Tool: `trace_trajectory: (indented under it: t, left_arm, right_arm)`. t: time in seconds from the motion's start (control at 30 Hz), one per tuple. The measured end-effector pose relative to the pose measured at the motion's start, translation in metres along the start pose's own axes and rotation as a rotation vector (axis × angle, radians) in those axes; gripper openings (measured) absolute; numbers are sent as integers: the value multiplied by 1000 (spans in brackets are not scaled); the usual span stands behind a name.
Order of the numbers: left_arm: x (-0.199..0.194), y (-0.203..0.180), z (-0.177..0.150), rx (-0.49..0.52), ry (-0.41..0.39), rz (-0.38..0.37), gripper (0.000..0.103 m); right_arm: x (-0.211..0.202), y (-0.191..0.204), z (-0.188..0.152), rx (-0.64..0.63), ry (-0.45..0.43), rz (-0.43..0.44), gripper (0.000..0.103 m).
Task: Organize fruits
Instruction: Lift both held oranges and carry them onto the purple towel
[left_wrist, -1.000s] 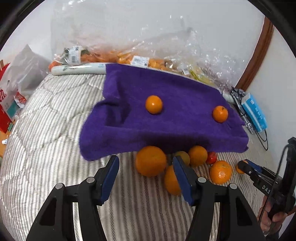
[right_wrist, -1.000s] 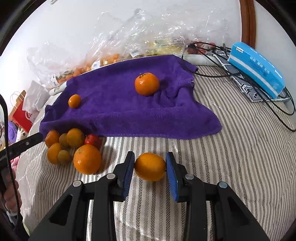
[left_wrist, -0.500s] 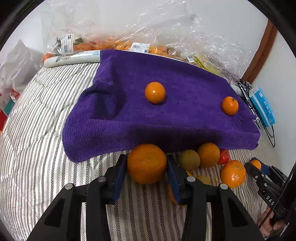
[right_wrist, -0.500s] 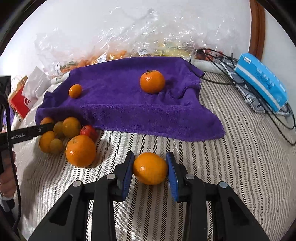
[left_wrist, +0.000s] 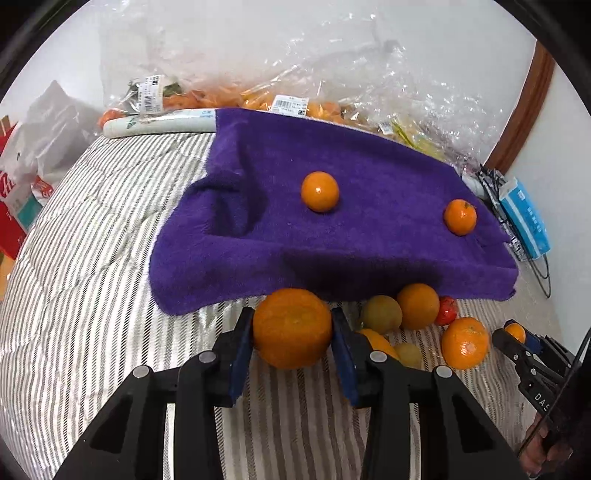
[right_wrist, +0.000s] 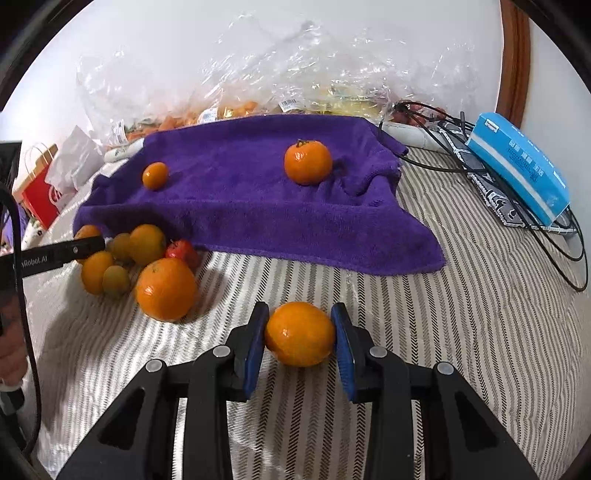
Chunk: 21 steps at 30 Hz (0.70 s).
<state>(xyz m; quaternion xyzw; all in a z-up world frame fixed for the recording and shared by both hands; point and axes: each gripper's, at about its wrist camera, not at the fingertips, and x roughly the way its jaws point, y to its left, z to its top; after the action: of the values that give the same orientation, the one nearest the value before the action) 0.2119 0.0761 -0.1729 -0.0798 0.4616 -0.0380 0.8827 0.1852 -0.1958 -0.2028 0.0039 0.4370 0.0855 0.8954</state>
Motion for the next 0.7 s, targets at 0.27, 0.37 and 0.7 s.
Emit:
trace_trajectory:
  t: [0.27, 0.37, 0.7]
  left_arm:
    - [-34, -3, 2, 18, -53, -15, 38]
    - [-47, -3, 6, 18, -77, -18, 38]
    - [-72, -9, 42, 26, -161, -32, 38]
  right_arm:
    - [-28, 6, 15, 2, -61, -25, 34]
    - [-38, 7, 27, 10, -86, -22, 35]
    - [-57, 15, 71, 31, -169, -38, 35]
